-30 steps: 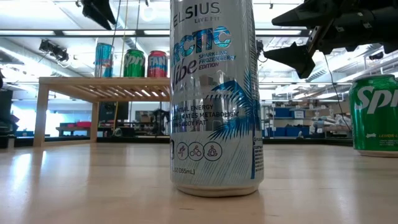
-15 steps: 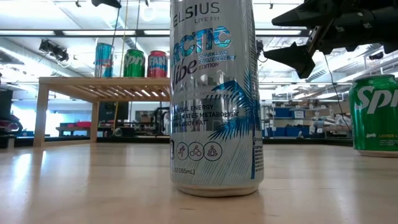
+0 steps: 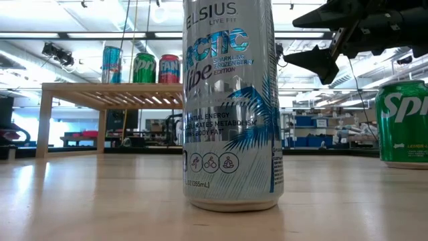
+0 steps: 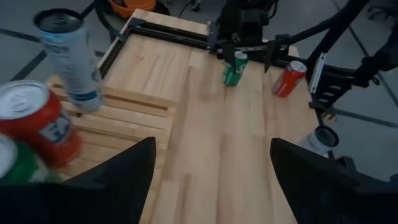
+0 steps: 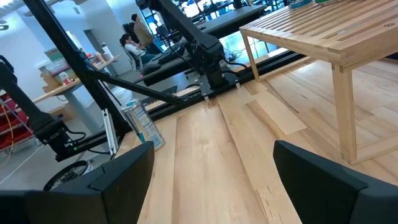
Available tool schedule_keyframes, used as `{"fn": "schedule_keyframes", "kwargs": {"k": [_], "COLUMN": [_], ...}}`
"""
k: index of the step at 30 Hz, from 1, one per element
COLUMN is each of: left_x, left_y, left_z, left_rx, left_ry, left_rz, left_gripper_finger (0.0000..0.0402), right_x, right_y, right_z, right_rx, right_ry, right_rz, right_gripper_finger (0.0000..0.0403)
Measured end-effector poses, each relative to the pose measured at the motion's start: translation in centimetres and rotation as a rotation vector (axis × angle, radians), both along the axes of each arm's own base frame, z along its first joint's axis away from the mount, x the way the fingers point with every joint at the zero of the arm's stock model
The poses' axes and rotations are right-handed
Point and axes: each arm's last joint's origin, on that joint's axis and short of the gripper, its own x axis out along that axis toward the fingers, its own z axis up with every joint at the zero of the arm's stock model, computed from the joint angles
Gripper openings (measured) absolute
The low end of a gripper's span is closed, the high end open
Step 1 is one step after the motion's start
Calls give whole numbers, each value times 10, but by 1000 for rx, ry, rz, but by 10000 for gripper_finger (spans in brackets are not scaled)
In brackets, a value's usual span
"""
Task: Place canned beverage on shelf
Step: Put the white-blue soda can on the shelf
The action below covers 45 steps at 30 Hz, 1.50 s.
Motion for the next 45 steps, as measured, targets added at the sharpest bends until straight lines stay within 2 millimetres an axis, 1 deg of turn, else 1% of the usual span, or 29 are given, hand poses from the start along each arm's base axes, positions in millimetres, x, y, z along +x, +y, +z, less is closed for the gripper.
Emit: {"fn": "schedule_keyframes", "kwargs": {"k": [10,15,18,22,28,32,37,39,42,45], "left_x": [-8,-14,-17,-17,-10,-1,9,13,18,21], "left_y": [-20,-28,-34,-38,-39,-39,-46,-50,-54,-57], "left_z": [-38,-53,-61,-71,-88,-99,-113,-119,-128,-136], "left_rx": [-46,-47,-35,-46,-15,-12,-16,-15,3,26], "left_ry": [-72,-125,-149,-198,-244,-256,-265,-262,-249,-222], "left_rz": [-29,-46,-73,-90,-138,-183,-268,-295,-287,-253], "left_gripper_finger": [318,318,318,318,318,318,318,318,318,318], "right_x": [0,0,1,2,2,2,3,4,13,29], "right_y": [0,0,-5,-8,-9,-10,-6,-2,1,6], "right_z": [0,1,4,7,8,13,17,21,26,28], "right_rx": [0,2,9,18,16,11,-54,-67,-109,-141], "right_ry": [0,-6,-44,-69,-79,-127,-191,-242,-267,-246], "right_rz": [0,-3,-49,-61,-79,-80,50,70,75,83], "right_gripper_finger": [339,339,339,339,339,339,339,339,339,339]}}
